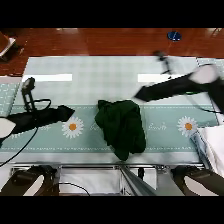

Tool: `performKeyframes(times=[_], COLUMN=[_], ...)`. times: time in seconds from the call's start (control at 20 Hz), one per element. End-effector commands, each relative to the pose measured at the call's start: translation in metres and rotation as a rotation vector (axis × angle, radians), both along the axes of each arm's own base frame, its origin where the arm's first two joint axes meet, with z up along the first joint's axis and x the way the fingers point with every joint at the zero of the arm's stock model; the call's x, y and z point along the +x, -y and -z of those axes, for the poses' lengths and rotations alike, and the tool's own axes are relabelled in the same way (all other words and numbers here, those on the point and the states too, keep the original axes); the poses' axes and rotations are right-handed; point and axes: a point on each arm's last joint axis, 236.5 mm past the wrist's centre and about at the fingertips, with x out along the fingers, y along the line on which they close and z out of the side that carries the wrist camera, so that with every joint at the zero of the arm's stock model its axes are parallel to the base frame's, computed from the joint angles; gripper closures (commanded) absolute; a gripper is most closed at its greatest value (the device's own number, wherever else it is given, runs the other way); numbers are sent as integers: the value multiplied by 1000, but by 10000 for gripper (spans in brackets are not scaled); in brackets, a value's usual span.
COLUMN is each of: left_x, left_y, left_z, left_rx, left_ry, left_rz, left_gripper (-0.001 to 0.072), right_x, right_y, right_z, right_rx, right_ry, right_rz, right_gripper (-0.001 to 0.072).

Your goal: Fold the shirts.

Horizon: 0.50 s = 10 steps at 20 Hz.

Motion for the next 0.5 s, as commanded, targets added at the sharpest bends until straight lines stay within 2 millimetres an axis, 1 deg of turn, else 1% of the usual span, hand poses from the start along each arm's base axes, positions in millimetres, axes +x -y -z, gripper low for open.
performKeyframes(times=[0.0,0.05,0.1,0.2,0.25,0.3,0.45], left_x=[-28,-30,-28,-20,-14,-6,13], left_y=[56,72,88,111,118,124,136], left_z=[29,37,46,64,73,80,89], left_rx=[-219,-267,-316,-389,-403,-406,-385], left_ry=[-241,-284,-320,-367,-369,-364,-341], left_rz=[124,158,172,150,139,128,119], left_gripper=[200,200,200,200,200,200,200], right_x=[-18,-36,-55,-91,-104,-116,-143], right_y=[123,135,139,133,127,117,88], right_z=[15,38,60,97,110,119,139], right_rx=[-110,-93,-79,-66,-58,-23,87], right_ry=[-48,-109,-171,-273,-310,-349,-446], right_rz=[329,387,424,438,434,431,414], right_gripper=[316,317,317,317,317,317,317])
